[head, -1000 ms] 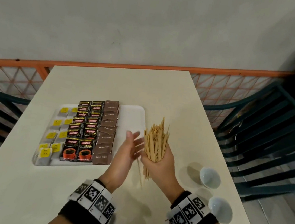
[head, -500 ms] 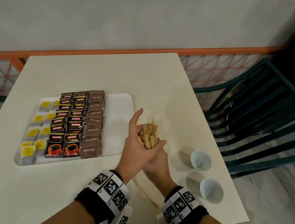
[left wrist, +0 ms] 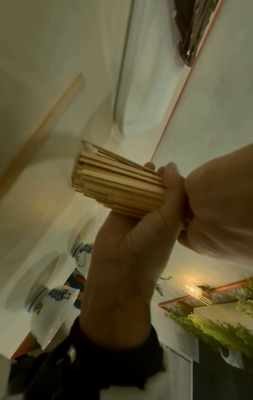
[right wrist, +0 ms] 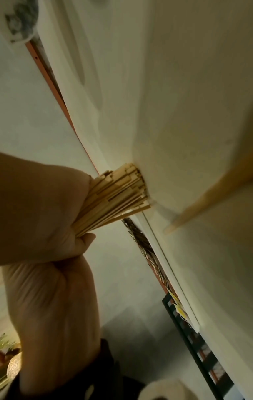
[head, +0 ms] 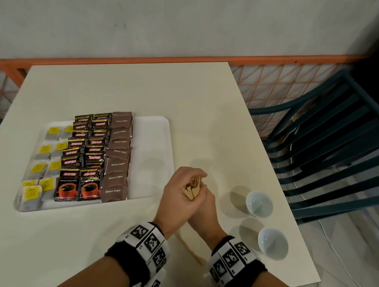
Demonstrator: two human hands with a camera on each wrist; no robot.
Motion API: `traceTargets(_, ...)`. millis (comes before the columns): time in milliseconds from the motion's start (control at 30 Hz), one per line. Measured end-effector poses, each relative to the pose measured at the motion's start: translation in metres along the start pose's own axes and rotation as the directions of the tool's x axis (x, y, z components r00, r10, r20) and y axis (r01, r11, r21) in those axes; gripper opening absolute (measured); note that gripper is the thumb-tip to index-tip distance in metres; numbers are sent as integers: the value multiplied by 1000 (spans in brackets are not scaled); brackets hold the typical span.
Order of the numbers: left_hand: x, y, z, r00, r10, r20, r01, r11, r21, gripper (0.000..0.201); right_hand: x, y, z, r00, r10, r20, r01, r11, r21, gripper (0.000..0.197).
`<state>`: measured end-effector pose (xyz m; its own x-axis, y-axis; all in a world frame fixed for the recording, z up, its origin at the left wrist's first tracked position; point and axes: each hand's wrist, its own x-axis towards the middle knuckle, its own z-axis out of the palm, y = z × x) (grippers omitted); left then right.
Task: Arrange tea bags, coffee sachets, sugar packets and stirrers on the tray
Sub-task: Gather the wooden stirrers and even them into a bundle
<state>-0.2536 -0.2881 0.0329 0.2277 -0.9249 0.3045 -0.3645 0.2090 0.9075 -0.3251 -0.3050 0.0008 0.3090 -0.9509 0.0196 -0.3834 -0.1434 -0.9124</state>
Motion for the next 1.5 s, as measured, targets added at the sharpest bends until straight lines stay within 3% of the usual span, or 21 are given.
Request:
traceTargets(67,1,1,0,998,-13,57,12,1000,13,33,-2,-4,-3,1000,13,20,-14,997,73,8)
traceTargets(167,2,8,-8,987,14,160,-30,995,98,39,-4,-18,-11,999,21,28,-27,969,245,33)
traceTargets(233,4,15,-13,979,129,159,-157,972,177,43,-3,-17,-9,1000,-25,2,24,984,178,18)
traceTargets(267,6,18,-14,969,197,149,-227,948,222,43,-2,-16,-9,1000,-21,2,21,988,150,9)
traceTargets(333,8,20,-11,946,278,165,-319,884,341,43,0,-8,-5,1000,-22,-19,23,997,76,25)
traceTargets(400,7,16,-5,936,256,241,-346,795,498,41,-2,-11,-3,997,-14,-72,11,999,-50,45)
traceTargets(467,2,9,0,917,215,335,-384,698,604,41,-5,-19,-4,985,32,-171,-29,999,16,51)
traceTargets(633,0,5,2,883,223,413,-457,609,648,41,-7,-16,-8,981,159,-109,-135,970,200,31)
traceTargets(667,-1,6,2,889,207,409,-444,608,658,41,-10,-11,-7,983,153,-100,-133,973,188,36)
traceTargets(733,-2,8,1,913,164,374,-390,619,681,44,-11,-5,-6,990,129,-48,-123,986,108,66)
traceTargets(767,-3,8,2,925,145,352,-361,624,693,47,-11,-4,-6,994,92,-56,-90,996,28,67)
traceTargets(833,-4,9,3,936,128,327,-331,630,702,48,-8,-9,-8,994,94,-63,-94,996,14,43)
traceTargets(933,-5,12,7,932,169,320,-353,618,703,43,-5,-14,-10,998,67,-13,-68,993,-100,43)
traceTargets(1033,-7,16,9,936,200,290,-349,632,692,42,-8,-15,-8,994,65,-93,-67,997,-22,47)
traceTargets(1067,-7,17,9,936,202,287,-348,635,689,43,-7,-15,-8,988,109,-114,-97,990,106,45)
traceTargets(1100,-8,18,9,935,202,291,-352,633,690,43,-7,-15,-7,980,184,-81,-158,953,258,40)
traceTargets(1133,-7,17,9,934,202,296,-356,622,697,43,-8,-19,-9,981,194,-5,-184,937,298,41)
traceTargets(1233,-7,12,8,943,139,301,-322,601,731,44,-9,-19,-11,989,150,-4,-147,978,150,65)
traceTargets(1400,-8,7,5,928,61,368,-325,617,717,45,-5,-13,-7,994,109,22,-108,993,-40,48)
traceTargets(1500,-5,10,3,914,42,403,-319,689,651,44,-2,-13,-8,996,60,60,-50,987,-150,46)
